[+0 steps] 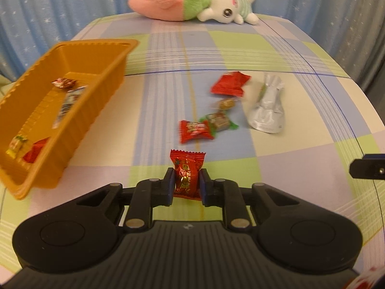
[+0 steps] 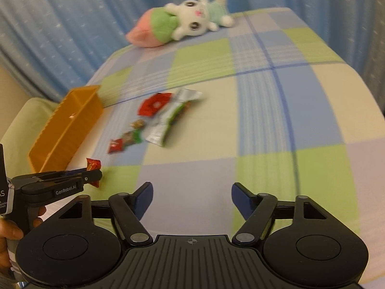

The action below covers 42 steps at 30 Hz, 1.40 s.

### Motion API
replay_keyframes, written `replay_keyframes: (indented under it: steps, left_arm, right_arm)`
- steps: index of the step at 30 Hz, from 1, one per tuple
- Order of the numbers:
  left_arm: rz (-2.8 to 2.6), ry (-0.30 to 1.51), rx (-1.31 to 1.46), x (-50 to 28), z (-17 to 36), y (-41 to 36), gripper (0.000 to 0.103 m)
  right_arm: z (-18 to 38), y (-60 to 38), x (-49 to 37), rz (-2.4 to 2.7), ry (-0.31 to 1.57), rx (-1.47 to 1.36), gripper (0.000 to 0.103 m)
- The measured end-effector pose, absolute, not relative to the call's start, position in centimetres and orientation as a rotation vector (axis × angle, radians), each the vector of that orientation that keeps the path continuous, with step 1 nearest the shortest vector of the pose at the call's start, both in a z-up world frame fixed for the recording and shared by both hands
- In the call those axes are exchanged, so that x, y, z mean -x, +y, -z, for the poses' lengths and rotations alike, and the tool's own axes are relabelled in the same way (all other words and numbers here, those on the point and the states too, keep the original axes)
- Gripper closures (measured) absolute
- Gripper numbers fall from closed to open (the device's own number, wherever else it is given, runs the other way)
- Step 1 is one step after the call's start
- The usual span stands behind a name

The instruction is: Organize snacks

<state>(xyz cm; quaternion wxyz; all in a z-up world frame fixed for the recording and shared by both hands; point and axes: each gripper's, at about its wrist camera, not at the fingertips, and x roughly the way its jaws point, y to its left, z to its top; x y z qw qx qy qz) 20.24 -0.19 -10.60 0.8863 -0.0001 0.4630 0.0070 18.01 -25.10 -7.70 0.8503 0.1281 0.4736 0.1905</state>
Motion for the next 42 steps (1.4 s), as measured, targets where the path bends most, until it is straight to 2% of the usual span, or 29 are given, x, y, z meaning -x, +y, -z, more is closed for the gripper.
replay_keyframes:
  steps: [6,16,37,42]
  left_arm:
    - [-0.052,0.959,0.015,-19.6,9.8,1.6,0.084]
    - [-0.060,0.940,0.013,-20.9,8.9,3.0,0.084]
    - [-0.036,0.944,0.016,-22.9,9.1,4.7,0.084]
    - [-0.031,0.947,0.017,-23.0,9.2,5.1,0.084]
  right_arm:
    - [7.6,-21.2,-19.7,-0.496,0.966,-0.218,0.043]
    - [7.6,-16.2,-24.1,-0.557,0.912,-0.166,0.051]
    - [11.2,-12.4,-30.3,-0.433,1.014,-0.273,0.063]
    - [12.1,-11.7,-30.6,-0.418,1.032,-0.268,0.070]
